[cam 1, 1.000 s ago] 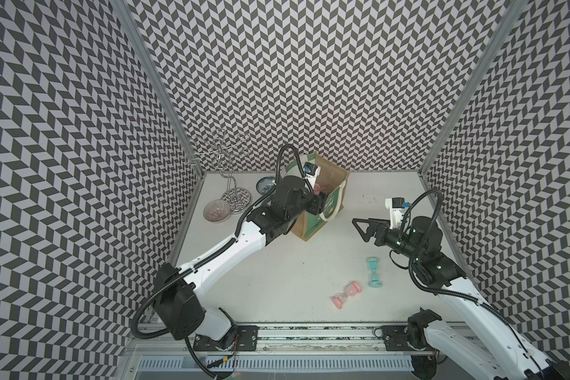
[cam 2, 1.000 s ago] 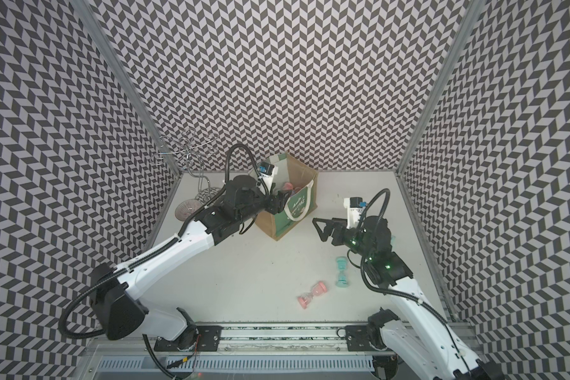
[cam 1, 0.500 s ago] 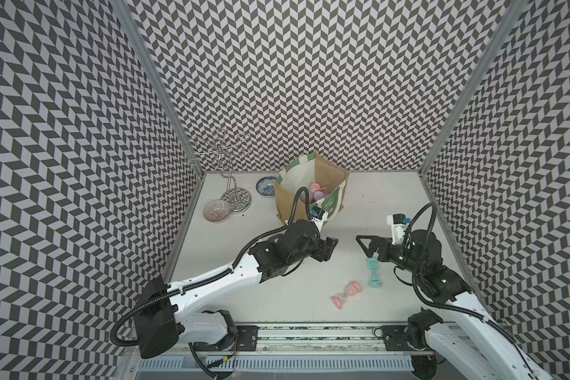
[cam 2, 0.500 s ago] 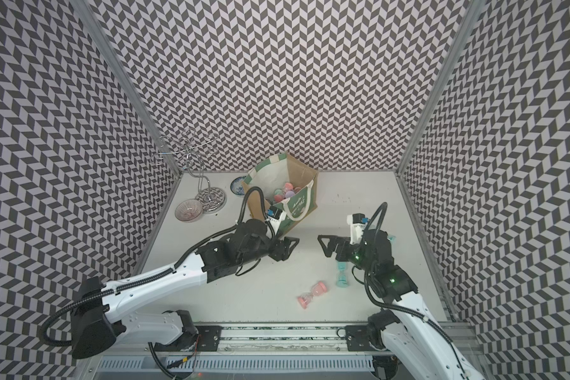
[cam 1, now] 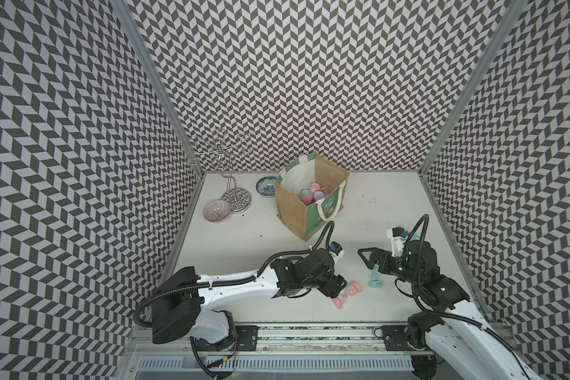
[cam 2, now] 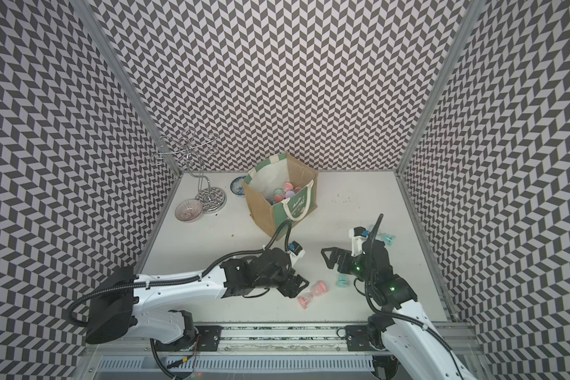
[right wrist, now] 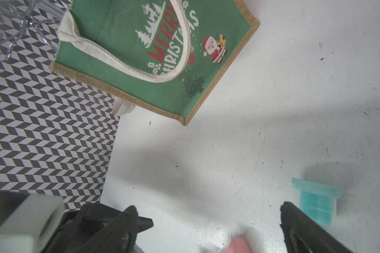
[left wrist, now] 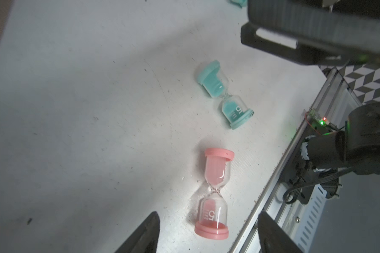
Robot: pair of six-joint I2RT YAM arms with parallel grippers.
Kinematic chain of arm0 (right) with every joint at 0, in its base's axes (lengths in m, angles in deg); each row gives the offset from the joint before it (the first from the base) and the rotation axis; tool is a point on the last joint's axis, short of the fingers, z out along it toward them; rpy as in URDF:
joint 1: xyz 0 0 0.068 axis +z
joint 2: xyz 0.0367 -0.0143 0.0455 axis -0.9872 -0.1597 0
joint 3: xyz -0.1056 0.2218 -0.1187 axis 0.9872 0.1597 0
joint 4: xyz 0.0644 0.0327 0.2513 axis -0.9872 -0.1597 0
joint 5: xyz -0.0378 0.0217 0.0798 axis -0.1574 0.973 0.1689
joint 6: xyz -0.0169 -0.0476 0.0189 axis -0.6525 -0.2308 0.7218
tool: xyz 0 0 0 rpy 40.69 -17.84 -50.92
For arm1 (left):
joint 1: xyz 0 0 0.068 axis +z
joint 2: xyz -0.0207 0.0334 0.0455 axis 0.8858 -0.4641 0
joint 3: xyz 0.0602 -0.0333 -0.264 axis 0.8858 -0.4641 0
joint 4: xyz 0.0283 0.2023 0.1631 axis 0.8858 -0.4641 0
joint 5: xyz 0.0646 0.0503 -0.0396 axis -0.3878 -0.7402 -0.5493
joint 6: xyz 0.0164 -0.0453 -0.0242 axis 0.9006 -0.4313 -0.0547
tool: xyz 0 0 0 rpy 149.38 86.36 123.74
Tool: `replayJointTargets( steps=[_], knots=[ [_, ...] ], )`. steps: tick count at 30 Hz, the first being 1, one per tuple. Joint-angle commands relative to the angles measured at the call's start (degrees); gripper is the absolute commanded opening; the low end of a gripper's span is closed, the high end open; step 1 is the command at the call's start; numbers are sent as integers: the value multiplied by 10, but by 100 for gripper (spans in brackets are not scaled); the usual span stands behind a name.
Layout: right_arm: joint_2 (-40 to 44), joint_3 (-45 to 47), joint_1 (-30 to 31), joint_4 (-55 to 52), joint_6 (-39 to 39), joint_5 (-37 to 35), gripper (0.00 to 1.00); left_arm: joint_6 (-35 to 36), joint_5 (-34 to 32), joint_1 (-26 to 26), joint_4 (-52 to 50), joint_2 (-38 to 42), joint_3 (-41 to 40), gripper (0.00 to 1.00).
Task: Put the hourglass into the canvas bag
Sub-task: Pick up the hourglass from the center of the board.
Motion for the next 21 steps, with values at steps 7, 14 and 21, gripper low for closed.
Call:
replayJointTargets(
  steps=[7, 14, 21],
  knots=[
    [16, 24, -2, 22, 11, 3, 99, -27, 11, -49, -32, -70, 5, 71],
    [20, 41, -2, 44, 16, -5, 99, -32, -39, -64, -52, -146, 39, 67],
    [22, 48, -1, 53, 19, -10, 99, -38, -57, -69, -46, -183, 49, 61]
  ],
)
